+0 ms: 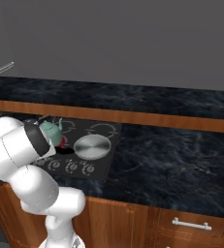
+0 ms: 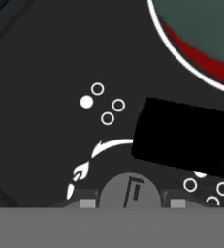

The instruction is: Pick the kettle from the counter and place it on a stove burner. Then turn the burner on.

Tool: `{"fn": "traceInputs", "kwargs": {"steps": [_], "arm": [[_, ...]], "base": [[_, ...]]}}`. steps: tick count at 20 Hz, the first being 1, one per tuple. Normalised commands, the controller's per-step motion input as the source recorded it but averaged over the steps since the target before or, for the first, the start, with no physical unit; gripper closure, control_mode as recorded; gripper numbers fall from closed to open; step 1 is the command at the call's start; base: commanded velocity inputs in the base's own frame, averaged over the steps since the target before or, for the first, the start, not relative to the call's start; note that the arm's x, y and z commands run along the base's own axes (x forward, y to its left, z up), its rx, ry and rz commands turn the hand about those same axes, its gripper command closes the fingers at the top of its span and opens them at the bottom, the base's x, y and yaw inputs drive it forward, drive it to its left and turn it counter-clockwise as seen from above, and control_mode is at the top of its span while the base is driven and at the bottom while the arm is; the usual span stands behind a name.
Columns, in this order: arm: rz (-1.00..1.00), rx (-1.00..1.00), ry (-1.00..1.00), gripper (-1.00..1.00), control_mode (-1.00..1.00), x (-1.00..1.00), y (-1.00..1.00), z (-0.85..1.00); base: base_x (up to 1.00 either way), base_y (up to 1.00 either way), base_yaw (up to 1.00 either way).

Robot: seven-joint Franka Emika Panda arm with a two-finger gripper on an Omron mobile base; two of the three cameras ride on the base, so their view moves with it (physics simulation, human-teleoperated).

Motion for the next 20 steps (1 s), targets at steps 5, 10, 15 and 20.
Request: {"fn": "traceInputs", "kwargs": {"steps": [5,10,15,20], "arm": [[0.36,0.0,0.0,1.0,-1.0,-0.5,0.0,-0.18],[0.36,0.0,0.0,1.0,-1.0,-0.52,0.0,-0.2],[0.35,0.0,0.0,1.0,-1.0,-0.49,0.0,-0.13],[0.36,0.0,0.0,1.0,-1.0,-0.42,0.0,-0.01]], "base": [[0.0,0.0,0.0],[0.0,0.0,0.0],[0.0,0.0,0.0],[0.0,0.0,0.0]]}}
